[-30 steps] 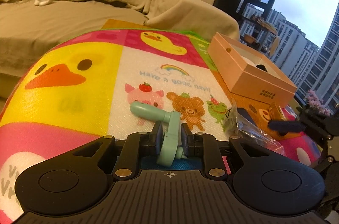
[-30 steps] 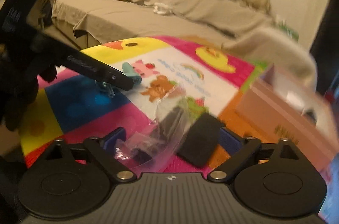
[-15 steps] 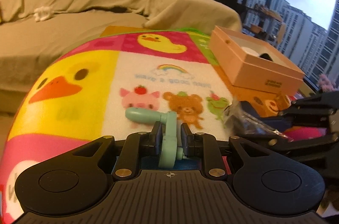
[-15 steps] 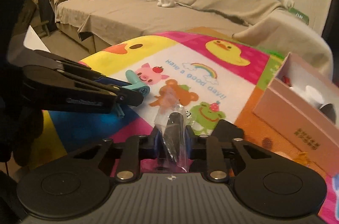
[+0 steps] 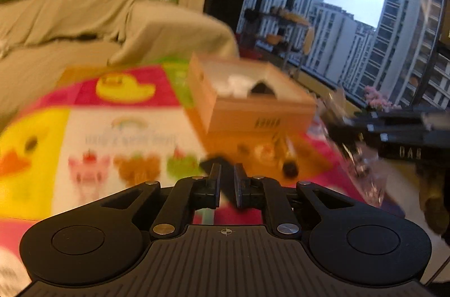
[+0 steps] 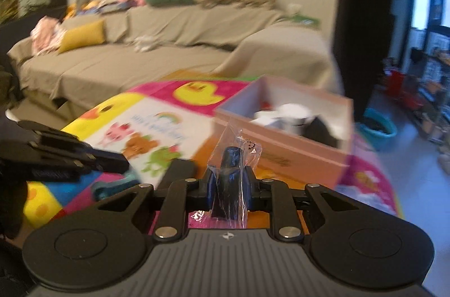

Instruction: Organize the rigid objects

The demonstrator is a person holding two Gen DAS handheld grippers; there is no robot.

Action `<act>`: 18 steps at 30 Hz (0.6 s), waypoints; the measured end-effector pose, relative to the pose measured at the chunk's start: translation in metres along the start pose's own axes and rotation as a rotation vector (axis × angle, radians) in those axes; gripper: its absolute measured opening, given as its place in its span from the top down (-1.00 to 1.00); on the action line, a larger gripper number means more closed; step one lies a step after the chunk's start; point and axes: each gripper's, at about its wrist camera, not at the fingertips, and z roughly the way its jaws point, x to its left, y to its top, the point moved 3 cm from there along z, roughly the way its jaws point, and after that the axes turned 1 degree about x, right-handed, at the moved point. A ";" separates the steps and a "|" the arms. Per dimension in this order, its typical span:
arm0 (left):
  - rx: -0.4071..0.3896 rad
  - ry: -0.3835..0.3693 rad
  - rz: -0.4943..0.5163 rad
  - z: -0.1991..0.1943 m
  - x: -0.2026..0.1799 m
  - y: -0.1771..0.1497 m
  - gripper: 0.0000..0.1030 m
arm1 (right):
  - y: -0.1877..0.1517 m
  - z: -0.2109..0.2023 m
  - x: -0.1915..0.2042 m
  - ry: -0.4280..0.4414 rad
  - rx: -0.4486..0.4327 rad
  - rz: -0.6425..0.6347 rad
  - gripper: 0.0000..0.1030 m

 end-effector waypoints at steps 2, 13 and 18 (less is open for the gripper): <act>-0.026 0.002 0.012 -0.004 -0.002 0.018 0.76 | -0.002 -0.009 -0.009 -0.023 -0.022 0.022 0.62; -0.071 -0.019 -0.049 0.019 0.001 0.099 0.76 | -0.027 -0.011 -0.030 -0.005 -0.052 0.114 0.62; 0.087 0.054 0.029 0.027 -0.006 0.067 0.67 | -0.042 -0.002 -0.038 -0.033 -0.042 0.144 0.62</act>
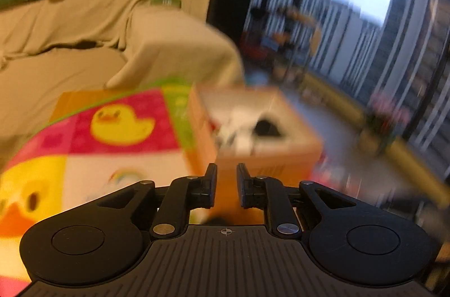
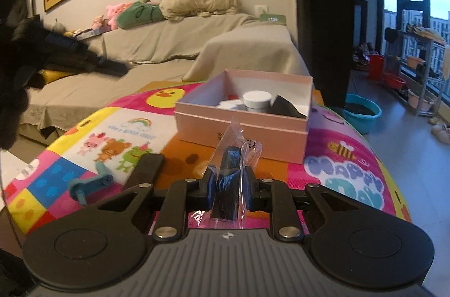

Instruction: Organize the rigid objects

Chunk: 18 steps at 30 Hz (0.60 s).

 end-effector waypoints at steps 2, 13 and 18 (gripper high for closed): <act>0.055 0.057 0.076 -0.003 -0.006 -0.025 0.67 | -0.005 0.007 -0.004 -0.001 0.017 0.015 0.62; 0.234 0.114 0.080 0.019 -0.007 -0.084 0.57 | -0.016 0.032 0.004 0.005 0.073 -0.011 0.14; 0.160 0.130 0.075 0.037 -0.009 -0.087 0.51 | -0.024 0.041 0.005 -0.020 0.125 -0.055 0.13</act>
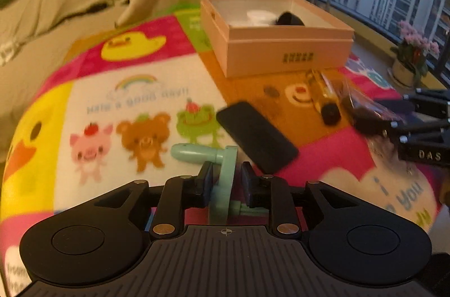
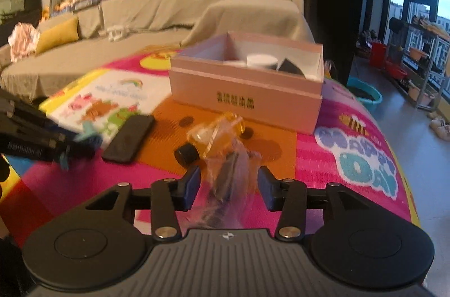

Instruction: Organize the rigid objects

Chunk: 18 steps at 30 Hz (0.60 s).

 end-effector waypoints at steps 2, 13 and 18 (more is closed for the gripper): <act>-0.034 0.002 -0.014 0.003 0.000 -0.001 0.55 | -0.002 0.005 -0.004 0.005 0.019 0.021 0.13; -0.127 -0.084 0.027 -0.027 -0.003 -0.004 0.72 | 0.015 -0.019 -0.005 0.054 -0.014 0.018 0.72; -0.191 -0.106 0.032 -0.048 -0.002 0.021 0.77 | 0.024 -0.037 -0.016 0.033 -0.069 0.031 0.79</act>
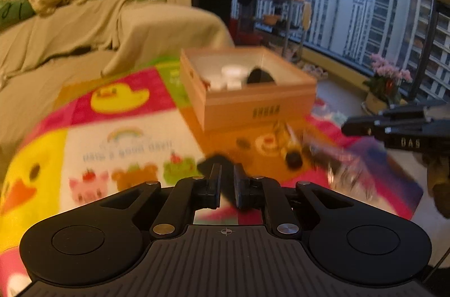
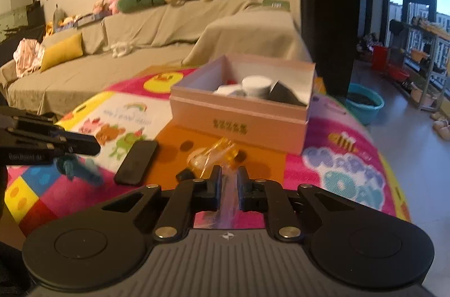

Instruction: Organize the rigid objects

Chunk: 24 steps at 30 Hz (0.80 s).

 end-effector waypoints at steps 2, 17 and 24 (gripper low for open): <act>-0.011 0.010 -0.005 -0.001 0.005 0.007 0.76 | 0.001 -0.003 -0.002 -0.006 -0.011 0.004 0.79; 0.176 -0.109 -0.155 0.024 -0.002 0.000 0.68 | -0.022 0.025 0.002 -0.018 0.048 0.006 -0.37; 0.155 -0.104 -0.003 0.091 -0.060 0.035 0.62 | -0.034 0.029 -0.001 -0.013 0.064 0.048 -0.43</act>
